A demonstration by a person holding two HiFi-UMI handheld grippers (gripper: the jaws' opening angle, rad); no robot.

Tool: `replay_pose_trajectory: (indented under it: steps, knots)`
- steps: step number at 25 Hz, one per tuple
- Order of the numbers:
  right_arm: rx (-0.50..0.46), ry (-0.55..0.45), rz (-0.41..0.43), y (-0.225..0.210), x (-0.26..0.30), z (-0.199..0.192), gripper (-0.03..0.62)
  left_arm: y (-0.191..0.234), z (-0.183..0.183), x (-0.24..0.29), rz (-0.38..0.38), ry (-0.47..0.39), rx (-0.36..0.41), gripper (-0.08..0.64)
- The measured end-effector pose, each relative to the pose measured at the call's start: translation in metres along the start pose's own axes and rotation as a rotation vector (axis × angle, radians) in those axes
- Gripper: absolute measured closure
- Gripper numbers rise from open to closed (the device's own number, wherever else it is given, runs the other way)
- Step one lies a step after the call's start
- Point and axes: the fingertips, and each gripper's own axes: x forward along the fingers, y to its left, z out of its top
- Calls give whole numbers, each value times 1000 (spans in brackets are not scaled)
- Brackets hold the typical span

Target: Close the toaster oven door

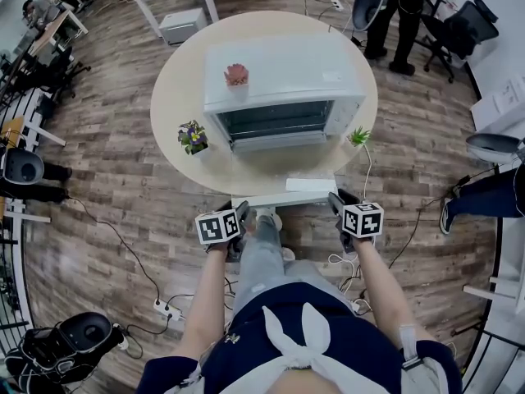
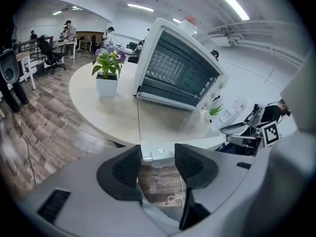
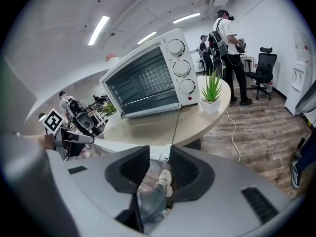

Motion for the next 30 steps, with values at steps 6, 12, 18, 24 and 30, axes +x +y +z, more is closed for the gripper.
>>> replay_pose_trajectory:
  steps: [6, 12, 18, 24, 30]
  knots:
    - [3, -24, -1, 0, -2, 7, 459, -2, 7, -4, -5, -9, -8, 334]
    - [13, -56, -2, 2, -7, 16, 457, -5, 15, -9, -17, -27, -40, 337]
    - [15, -75, -10, 5, -12, 24, 456, -9, 21, -15, -36, -49, -49, 337]
    - [14, -102, -24, 8, -17, 33, 456, -12, 29, -21, -55, -75, -56, 337]
    - [19, -130, -24, 11, -19, 42, 454, -13, 37, -25, -64, -93, -62, 337]
